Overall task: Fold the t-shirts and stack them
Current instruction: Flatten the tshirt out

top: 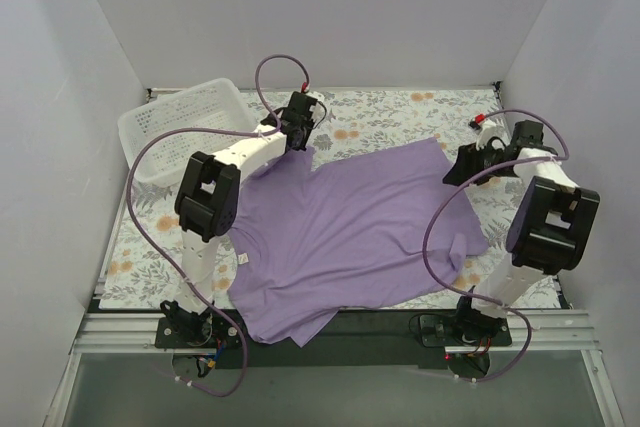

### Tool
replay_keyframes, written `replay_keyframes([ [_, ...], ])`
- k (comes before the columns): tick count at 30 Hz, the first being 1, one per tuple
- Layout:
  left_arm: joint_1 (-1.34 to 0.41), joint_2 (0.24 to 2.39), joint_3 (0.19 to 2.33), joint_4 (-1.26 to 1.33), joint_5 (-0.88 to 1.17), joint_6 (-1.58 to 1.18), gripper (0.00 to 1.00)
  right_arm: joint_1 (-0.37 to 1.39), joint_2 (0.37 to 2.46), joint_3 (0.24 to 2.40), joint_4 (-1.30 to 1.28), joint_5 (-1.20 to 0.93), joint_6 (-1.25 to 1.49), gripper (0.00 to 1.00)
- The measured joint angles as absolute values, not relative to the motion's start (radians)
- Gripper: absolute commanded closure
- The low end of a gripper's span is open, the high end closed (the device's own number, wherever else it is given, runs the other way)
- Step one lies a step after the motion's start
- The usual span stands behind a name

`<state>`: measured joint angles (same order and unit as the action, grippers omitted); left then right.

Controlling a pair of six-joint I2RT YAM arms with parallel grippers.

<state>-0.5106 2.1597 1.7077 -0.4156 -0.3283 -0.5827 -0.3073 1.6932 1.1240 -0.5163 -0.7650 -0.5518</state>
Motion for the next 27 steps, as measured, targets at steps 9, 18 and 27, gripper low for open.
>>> replay_keyframes([
  [9, -0.511, 2.131, 1.706, -0.384, -0.317, -0.591, 1.0, -0.305, 1.989, 1.448, -0.459, -0.729, -0.344, 0.41],
  [18, -0.511, 2.131, 1.702, -0.384, -0.306, -0.593, 1.0, -0.255, 2.222, 1.671, -0.437, -0.728, -0.233, 0.42],
  [27, -0.511, 2.131, 1.702, -0.389, -0.299, -0.611, 1.0, -0.22, 2.335, 1.811, -0.437, -0.724, -0.184, 0.42],
])
